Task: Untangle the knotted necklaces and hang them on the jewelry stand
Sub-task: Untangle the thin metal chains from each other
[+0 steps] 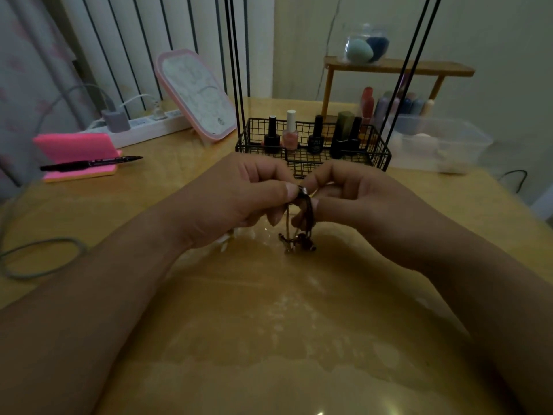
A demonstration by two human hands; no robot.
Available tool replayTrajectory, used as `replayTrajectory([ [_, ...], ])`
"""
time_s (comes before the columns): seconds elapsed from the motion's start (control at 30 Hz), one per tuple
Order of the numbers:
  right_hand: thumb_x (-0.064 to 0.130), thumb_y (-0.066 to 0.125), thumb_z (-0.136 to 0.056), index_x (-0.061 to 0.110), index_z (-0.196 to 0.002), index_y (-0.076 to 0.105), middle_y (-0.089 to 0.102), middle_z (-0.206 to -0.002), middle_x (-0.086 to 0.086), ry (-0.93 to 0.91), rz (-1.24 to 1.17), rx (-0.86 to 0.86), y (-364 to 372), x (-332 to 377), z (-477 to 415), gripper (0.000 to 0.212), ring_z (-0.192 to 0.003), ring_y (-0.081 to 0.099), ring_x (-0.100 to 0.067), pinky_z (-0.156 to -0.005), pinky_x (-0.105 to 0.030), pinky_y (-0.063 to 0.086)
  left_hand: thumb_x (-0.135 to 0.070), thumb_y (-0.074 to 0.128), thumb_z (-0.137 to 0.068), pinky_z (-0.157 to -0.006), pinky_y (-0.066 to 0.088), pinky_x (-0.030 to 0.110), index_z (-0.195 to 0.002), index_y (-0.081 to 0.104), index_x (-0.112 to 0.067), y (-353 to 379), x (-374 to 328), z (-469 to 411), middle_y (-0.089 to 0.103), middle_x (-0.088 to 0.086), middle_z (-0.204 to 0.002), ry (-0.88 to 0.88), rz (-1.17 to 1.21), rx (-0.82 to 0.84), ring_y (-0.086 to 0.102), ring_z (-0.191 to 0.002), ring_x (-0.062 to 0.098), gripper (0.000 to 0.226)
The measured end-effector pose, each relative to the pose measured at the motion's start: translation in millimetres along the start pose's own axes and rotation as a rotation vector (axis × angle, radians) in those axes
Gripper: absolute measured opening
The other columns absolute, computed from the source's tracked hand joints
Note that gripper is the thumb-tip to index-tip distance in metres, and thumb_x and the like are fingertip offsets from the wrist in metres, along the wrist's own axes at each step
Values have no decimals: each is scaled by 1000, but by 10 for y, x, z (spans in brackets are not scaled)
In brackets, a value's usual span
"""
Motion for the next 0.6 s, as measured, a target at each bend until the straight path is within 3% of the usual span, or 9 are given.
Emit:
replayTrajectory([
  [0.13, 10, 63, -99, 16, -102, 73, 77, -91, -2, 28, 51, -49, -75, -22, -1, 12, -90, 75, -14, -76, -21, 57, -9, 63, -99, -44, 32, 19, -88, 67, -15, -31, 9, -4, 63, 6, -63, -4, -40, -67, 42, -49, 10, 13],
  [0.3, 6, 58, -100, 13, -98, 71, 76, -86, -1, 91, -27, -11, -68, -89, -7, 15, -92, 75, -20, -81, -22, 59, -4, 63, -97, -42, 28, 21, -91, 62, -14, -58, -2, -5, 62, 5, -68, 8, 30, -98, 35, -46, 10, 11],
  [0.47, 1, 58, -97, 8, -106, 63, 66, -80, -6, 146, -280, 97, 49, -129, 1, 12, -75, 72, -26, -75, -34, 60, -5, 57, -87, -44, 26, 23, -94, 58, -8, -51, 15, -21, 48, -2, -62, 7, 125, -79, 30, -48, 12, 8],
  [0.53, 6, 63, -87, 8, -107, 64, 64, -77, -3, 145, -312, 129, 85, -124, 0, 21, -65, 66, -23, -74, -38, 60, -3, 59, -90, -43, 28, 25, -95, 60, -8, -37, 20, -15, 50, -2, -64, -2, 99, -64, 31, -48, 12, 7],
  [0.6, 3, 64, -91, 8, -107, 65, 60, -73, -2, 120, -279, 118, 72, -110, -8, 17, -57, 56, -17, -70, -39, 58, 2, 61, -97, -43, 31, 26, -99, 65, -10, -32, 41, -8, 56, -3, -67, -33, 9, -60, 36, -48, 10, 13],
])
Point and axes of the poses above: each hand's wrist, its own z-axis away from the middle knuckle, its own y-axis out of the palm, x = y × z, the point moved 9 cm from there along -z, towards the middle knuckle
